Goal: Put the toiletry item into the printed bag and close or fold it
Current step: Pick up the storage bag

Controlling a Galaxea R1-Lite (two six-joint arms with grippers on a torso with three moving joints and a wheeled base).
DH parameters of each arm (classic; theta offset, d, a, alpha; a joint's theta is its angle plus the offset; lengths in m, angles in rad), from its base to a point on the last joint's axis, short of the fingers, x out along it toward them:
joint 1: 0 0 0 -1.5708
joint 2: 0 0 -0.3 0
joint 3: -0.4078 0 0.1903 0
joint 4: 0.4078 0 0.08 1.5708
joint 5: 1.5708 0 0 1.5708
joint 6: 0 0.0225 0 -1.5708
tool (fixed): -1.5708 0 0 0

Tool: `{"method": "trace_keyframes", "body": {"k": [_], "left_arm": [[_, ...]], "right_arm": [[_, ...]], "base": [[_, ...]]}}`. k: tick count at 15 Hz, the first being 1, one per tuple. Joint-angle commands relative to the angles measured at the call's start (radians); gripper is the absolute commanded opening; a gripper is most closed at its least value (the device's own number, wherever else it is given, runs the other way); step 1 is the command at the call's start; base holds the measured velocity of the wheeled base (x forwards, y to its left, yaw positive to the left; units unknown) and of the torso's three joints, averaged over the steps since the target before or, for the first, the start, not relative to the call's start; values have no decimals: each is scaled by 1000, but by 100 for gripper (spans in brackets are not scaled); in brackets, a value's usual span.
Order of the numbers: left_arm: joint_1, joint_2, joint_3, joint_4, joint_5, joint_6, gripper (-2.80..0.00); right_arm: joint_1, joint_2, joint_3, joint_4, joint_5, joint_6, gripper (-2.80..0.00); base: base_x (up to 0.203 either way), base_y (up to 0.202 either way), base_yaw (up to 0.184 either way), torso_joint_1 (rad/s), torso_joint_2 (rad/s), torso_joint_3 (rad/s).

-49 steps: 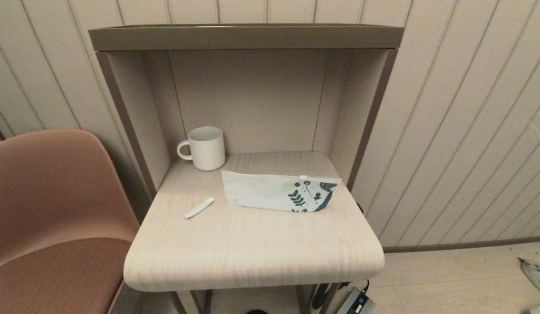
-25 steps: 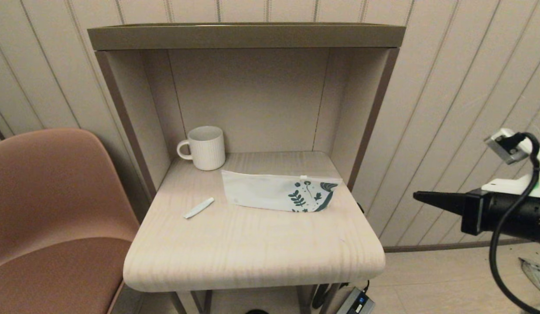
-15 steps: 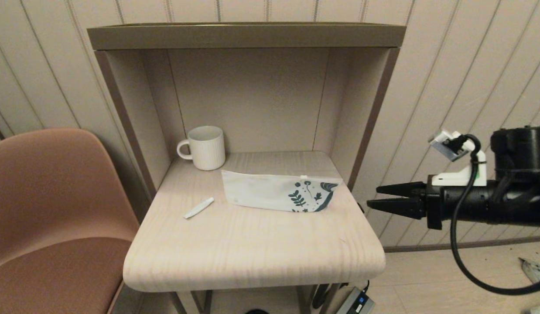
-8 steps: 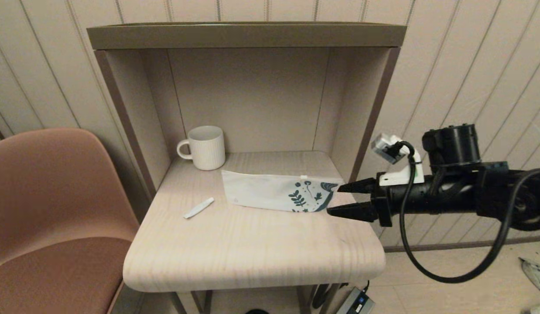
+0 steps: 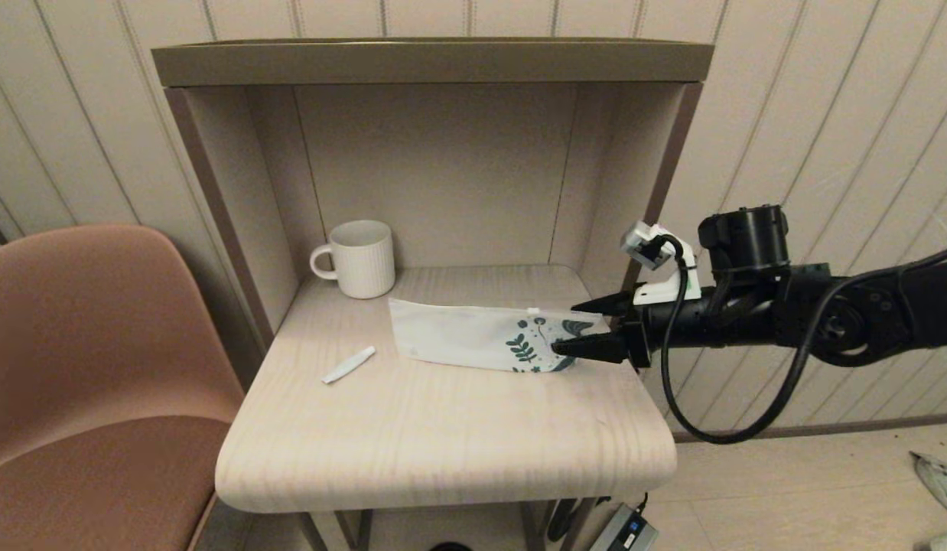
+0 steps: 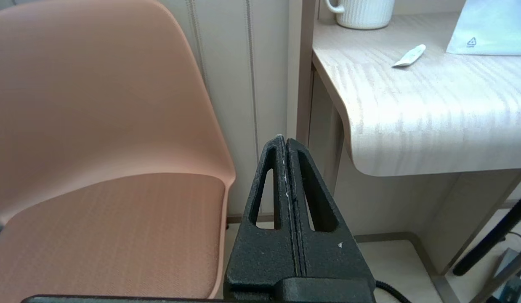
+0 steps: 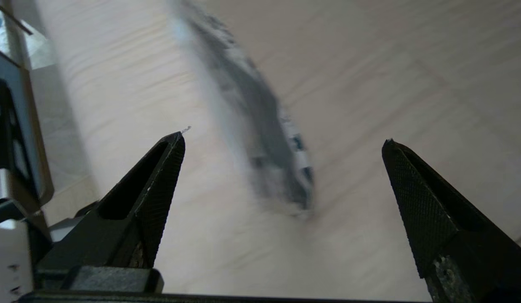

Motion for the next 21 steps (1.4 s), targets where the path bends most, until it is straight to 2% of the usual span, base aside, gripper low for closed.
{"method": "trace_keyframes", "body": {"k": [1,15,21], "left_arm": [[0,0,0,-1,0,0,-280],[0,0,0,-1,1,0,-280],[0,0,0,-1,1,0,-280]], "right_arm": [[10,26,-17,-1,6,-4,0],[69,59,-53,9,3,-25,0],[70,68,-56,3,-3,-25,0]], "base": [[0,0,0,0,0,0],[0,0,0,0,0,0],[0,0,0,0,0,0]]}}
